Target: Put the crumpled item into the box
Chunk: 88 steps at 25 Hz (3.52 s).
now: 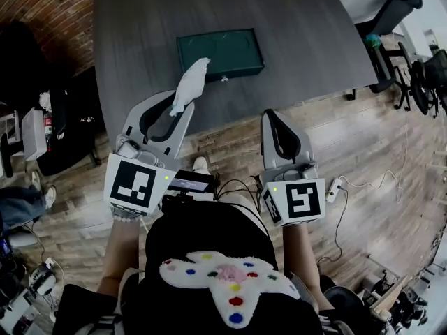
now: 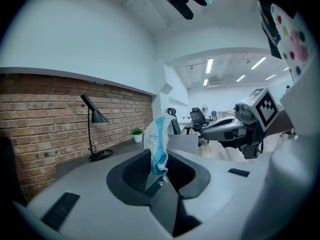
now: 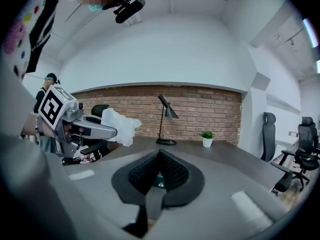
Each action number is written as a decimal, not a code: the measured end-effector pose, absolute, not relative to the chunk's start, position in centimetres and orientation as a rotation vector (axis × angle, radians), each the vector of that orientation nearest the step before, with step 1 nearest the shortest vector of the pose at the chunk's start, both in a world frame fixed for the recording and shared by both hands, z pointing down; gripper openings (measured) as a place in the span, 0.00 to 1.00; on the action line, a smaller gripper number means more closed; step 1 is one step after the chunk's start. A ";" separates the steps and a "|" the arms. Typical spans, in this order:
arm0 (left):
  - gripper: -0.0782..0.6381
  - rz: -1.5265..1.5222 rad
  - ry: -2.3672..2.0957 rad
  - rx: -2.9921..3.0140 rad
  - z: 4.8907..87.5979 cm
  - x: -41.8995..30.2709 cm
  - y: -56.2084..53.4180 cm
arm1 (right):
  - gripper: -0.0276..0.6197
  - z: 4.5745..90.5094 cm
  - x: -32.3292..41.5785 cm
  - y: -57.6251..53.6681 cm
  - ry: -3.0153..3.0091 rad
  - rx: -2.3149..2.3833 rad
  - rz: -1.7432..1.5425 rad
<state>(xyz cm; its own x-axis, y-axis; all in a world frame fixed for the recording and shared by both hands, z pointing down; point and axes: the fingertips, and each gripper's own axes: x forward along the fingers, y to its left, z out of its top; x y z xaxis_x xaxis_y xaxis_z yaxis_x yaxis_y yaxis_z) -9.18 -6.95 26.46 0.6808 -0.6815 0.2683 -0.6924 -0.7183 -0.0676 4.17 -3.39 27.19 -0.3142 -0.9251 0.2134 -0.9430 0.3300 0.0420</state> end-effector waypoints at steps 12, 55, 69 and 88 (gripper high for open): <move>0.23 0.417 -1.152 2.845 26.9 -9.3 -8.6 | 0.06 27.8 3.5 -5.2 -2.382 1.693 0.156; 0.23 0.496 -1.415 2.557 33.5 -11.0 -13.4 | 0.20 43.7 2.4 -14.8 -2.354 1.378 0.430; 0.23 0.516 -1.466 2.468 35.8 -12.9 -14.5 | 0.20 49.6 1.1 -18.0 -2.260 1.375 0.536; 0.23 0.545 -1.465 2.445 37.0 -13.9 -14.8 | 0.16 52.4 1.0 -19.5 -2.188 1.398 0.530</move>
